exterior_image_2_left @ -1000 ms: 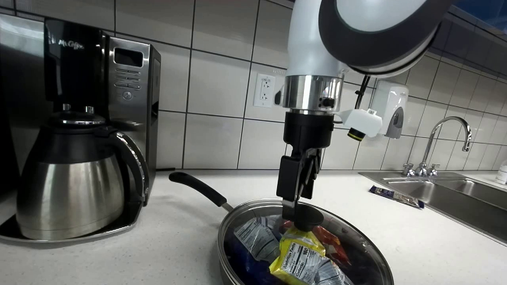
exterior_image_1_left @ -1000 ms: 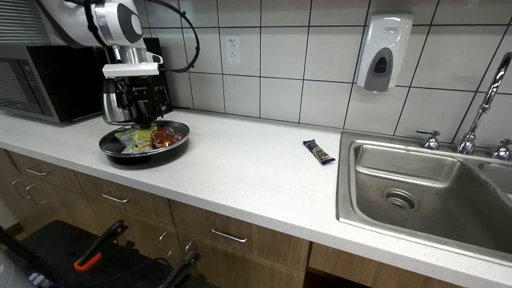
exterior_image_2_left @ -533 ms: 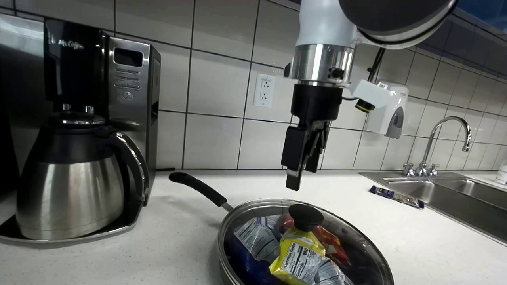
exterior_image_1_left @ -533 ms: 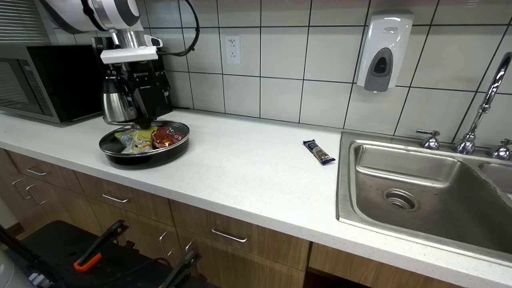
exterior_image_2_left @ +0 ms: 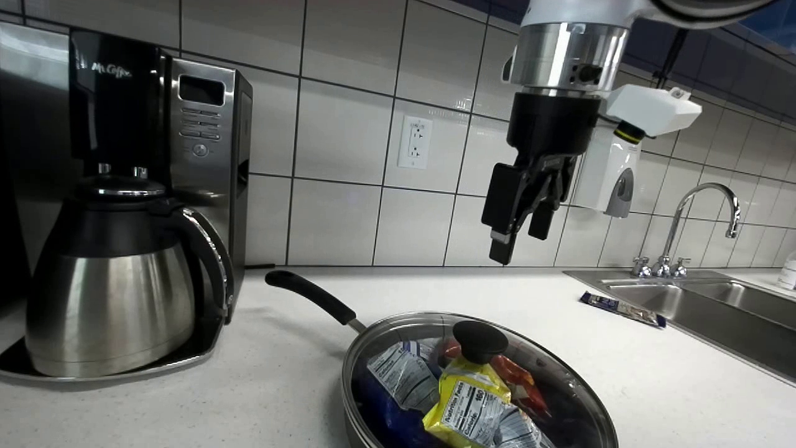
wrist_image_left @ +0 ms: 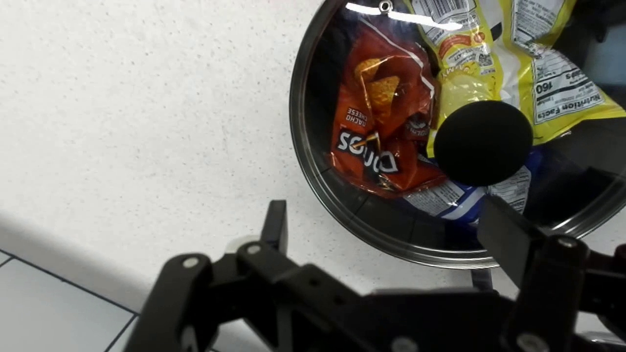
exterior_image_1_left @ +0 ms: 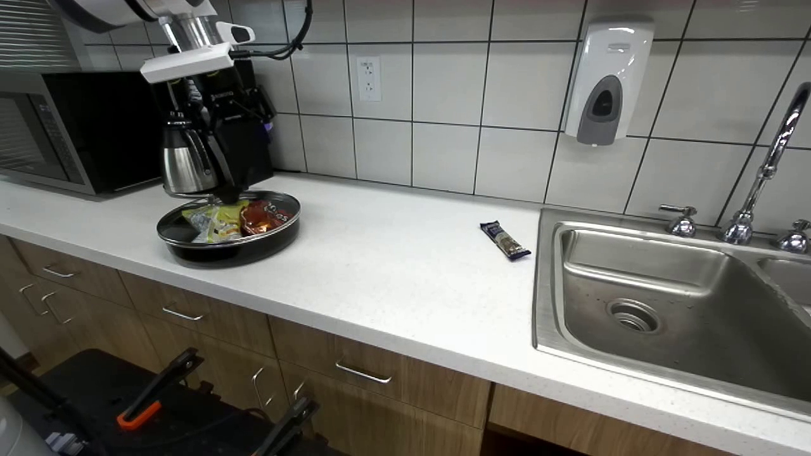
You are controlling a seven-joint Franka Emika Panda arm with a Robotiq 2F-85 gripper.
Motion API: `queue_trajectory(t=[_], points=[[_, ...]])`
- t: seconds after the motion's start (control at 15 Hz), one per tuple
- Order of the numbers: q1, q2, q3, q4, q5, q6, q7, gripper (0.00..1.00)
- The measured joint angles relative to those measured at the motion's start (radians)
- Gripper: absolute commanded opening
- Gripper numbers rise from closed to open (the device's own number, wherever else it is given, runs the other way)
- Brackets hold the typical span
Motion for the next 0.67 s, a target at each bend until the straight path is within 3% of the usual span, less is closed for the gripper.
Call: queue_trajectory(t=[0.2, 0.67], points=[[0.000, -0.075, 0.000, -0.072, -0.017, 0.002, 0.084, 1.00], [-0.001, -0.105, 0.000, -0.105, -0.017, 0.008, 0.101, 1.00]])
